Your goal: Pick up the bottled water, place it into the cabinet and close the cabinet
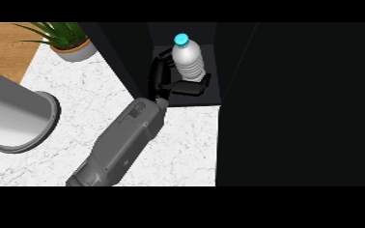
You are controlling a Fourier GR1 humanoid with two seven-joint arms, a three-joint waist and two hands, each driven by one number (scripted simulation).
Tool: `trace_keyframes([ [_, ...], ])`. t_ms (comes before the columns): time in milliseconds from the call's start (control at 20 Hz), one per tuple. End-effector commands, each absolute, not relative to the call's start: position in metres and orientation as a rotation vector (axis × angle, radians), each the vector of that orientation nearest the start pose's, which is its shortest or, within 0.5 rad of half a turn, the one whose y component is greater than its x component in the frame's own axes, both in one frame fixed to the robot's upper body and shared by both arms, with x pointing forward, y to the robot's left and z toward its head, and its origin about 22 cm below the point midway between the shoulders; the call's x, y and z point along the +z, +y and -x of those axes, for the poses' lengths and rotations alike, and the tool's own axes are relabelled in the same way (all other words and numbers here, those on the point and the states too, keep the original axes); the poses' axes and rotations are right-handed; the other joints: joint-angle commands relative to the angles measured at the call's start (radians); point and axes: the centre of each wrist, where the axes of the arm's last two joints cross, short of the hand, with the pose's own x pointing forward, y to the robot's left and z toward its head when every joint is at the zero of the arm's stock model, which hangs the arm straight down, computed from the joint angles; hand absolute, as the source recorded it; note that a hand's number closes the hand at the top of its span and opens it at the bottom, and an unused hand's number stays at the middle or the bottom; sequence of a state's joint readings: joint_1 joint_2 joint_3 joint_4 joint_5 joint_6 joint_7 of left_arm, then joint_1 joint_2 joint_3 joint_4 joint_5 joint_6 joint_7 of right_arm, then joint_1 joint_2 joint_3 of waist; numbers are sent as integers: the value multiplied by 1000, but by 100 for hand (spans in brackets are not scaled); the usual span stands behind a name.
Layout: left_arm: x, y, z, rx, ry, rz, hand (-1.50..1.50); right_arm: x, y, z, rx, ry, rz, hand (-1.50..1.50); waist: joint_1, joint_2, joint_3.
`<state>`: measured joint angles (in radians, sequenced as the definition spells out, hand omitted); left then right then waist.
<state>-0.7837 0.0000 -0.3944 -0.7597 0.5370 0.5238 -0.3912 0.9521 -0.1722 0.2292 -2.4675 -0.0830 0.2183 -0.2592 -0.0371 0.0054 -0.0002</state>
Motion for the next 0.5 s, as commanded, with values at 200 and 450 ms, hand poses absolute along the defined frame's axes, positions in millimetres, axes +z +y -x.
trace_keyframes([
  [200, 31, 74, -406, 7, -1692, -92, 150, 114, -246, -41, 55, -1858, -168, -150, -26, 12, 0],
  [450, 22, 83, -414, -70, -1659, -298, 150, 112, -250, -39, 81, -1852, -194, -150, -38, 17, 0],
])
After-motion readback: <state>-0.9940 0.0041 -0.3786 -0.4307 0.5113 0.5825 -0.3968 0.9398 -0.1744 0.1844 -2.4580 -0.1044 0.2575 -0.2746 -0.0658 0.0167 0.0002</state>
